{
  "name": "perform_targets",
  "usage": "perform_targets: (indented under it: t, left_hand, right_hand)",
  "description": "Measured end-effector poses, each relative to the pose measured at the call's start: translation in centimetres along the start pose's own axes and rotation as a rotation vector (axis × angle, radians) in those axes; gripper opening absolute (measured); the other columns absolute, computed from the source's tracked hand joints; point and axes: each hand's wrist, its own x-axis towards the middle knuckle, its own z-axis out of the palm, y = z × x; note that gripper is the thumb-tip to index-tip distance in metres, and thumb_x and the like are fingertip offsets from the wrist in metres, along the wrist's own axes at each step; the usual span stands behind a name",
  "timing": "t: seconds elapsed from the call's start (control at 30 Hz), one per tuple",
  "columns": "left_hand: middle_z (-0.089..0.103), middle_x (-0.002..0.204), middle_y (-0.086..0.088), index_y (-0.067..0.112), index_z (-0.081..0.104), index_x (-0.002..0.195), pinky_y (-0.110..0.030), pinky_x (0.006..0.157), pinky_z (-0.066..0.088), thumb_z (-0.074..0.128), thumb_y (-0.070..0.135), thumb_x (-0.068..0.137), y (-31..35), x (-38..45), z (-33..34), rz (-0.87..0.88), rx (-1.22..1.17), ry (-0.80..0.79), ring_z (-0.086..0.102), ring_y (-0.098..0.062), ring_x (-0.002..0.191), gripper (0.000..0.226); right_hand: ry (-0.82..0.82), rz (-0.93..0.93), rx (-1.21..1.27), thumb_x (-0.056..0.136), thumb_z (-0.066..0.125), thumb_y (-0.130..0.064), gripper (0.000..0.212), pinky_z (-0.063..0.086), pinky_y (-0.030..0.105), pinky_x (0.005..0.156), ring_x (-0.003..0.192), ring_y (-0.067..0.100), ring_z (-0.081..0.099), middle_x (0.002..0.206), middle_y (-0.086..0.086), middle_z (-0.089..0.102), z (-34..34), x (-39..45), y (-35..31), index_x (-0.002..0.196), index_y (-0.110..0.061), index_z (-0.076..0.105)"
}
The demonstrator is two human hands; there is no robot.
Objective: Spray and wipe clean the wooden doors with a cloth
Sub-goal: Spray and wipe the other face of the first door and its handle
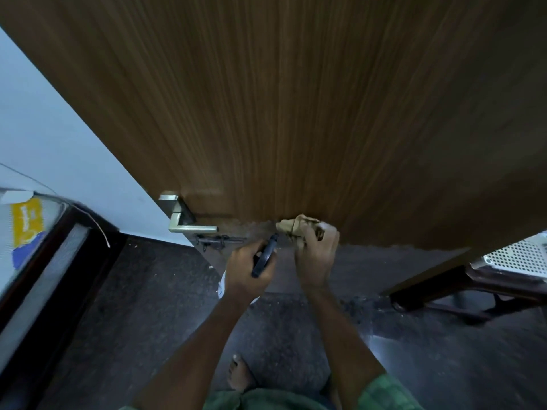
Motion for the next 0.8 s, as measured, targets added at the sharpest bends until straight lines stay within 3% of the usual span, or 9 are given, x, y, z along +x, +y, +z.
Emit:
perform_targets:
  t: [0.07, 0.17, 0.27, 0.37, 0.5, 0.57, 0.63, 0.73, 0.8]
  left_hand:
    - [0.046, 0.055, 0.002, 0.029, 0.045, 0.065, -0.049, 0.047, 0.040, 0.060, 0.036, 0.098, -0.4, 0.4, -0.3, 0.004, -0.015, -0.031, 0.047, -0.023, 0.046, 0.036]
    - [0.046, 0.055, 0.003, 0.029, 0.045, 0.065, -0.043, 0.046, 0.036, 0.059, 0.034, 0.096, -0.3, 0.8, -0.7, 0.029, -0.012, -0.057, 0.044, -0.019, 0.045, 0.034]
    - [0.048, 0.055, 0.005, 0.034, 0.045, 0.064, -0.033, 0.047, 0.029, 0.059, 0.035, 0.094, -0.5, 1.5, -1.5, 0.066, -0.011, -0.057, 0.042, -0.016, 0.044, 0.033]
    - [0.051, 0.057, 0.007, 0.037, 0.046, 0.065, -0.030, 0.047, 0.029, 0.061, 0.034, 0.093, -1.3, 2.1, -2.3, 0.087, -0.006, -0.043, 0.046, -0.014, 0.045, 0.032]
    - [0.054, 0.060, 0.008, 0.038, 0.049, 0.068, -0.028, 0.048, 0.030, 0.062, 0.038, 0.093, -2.2, 2.2, -3.6, 0.101, 0.006, -0.045, 0.049, -0.013, 0.047, 0.028]
    - [0.054, 0.061, 0.009, 0.039, 0.050, 0.070, -0.028, 0.048, 0.031, 0.062, 0.037, 0.094, -2.7, 2.2, -4.5, 0.124, 0.003, -0.045, 0.049, -0.013, 0.048, 0.027]
    - [0.054, 0.061, 0.009, 0.042, 0.052, 0.072, -0.029, 0.048, 0.033, 0.063, 0.034, 0.094, -2.7, 2.1, -4.6, 0.142, -0.016, -0.048, 0.051, -0.012, 0.048, 0.026]
    - [0.052, 0.062, 0.011, 0.043, 0.051, 0.073, -0.031, 0.050, 0.036, 0.064, 0.028, 0.094, -3.2, 2.2, -5.6, 0.154, -0.033, -0.031, 0.051, -0.011, 0.052, 0.028]
    - [0.053, 0.064, 0.012, 0.043, 0.051, 0.074, -0.029, 0.053, 0.033, 0.063, 0.028, 0.093, -3.5, 2.1, -6.3, 0.176, -0.040, -0.020, 0.050, -0.010, 0.053, 0.027]
  right_hand:
    - [-0.238, 0.105, -0.021, 0.079, 0.072, 0.008, 0.027, 0.049, 0.031, 0.080, 0.096, 0.030, 0.051, 0.105, 0.013, 0.051, 1.5, -1.3, 0.1, 0.097, -0.012, 0.070]
    - [-0.511, 0.371, -0.001, 0.096, 0.059, -0.011, 0.028, 0.049, 0.036, 0.091, 0.111, 0.027, 0.052, 0.128, 0.010, 0.051, 2.1, -2.6, -0.4, 0.123, -0.016, 0.067]
    - [-0.304, 0.333, 0.098, 0.098, 0.056, -0.013, 0.029, 0.048, 0.037, 0.099, 0.114, 0.023, 0.052, 0.131, 0.011, 0.054, 1.5, -1.3, -3.6, 0.125, -0.018, 0.067]
    - [0.019, 0.083, 0.088, 0.093, 0.067, 0.002, 0.025, 0.052, 0.033, 0.087, 0.098, 0.030, 0.058, 0.106, 0.017, 0.060, 2.0, -0.1, -6.1, 0.110, -0.016, 0.066]
    - [-0.259, 0.112, 0.021, 0.085, 0.075, -0.007, 0.035, 0.042, 0.034, 0.059, 0.087, 0.026, 0.047, 0.095, 0.008, 0.048, 4.6, -2.8, -4.9, 0.102, -0.025, 0.050]
    - [-0.355, 0.170, 0.033, 0.088, 0.062, -0.025, 0.024, 0.041, 0.034, 0.064, 0.090, 0.024, 0.045, 0.099, 0.011, 0.052, 4.9, -3.8, -5.7, 0.103, -0.027, 0.043]
    - [-0.289, 0.140, 0.039, 0.090, 0.045, -0.034, 0.015, 0.046, 0.034, 0.074, 0.094, 0.023, 0.049, 0.104, 0.015, 0.058, 4.3, -2.8, -7.0, 0.104, -0.028, 0.046]
    - [0.023, 0.068, 0.112, 0.098, 0.060, -0.008, 0.010, 0.048, 0.030, 0.075, 0.086, 0.026, 0.056, 0.093, 0.014, 0.060, 4.3, -1.2, -9.5, 0.103, -0.017, 0.062]
    - [-0.033, 0.033, 0.054, 0.096, 0.066, -0.005, 0.011, 0.042, 0.029, 0.072, 0.086, 0.024, 0.052, 0.094, 0.013, 0.057, 5.6, -1.9, -8.9, 0.104, -0.013, 0.066]
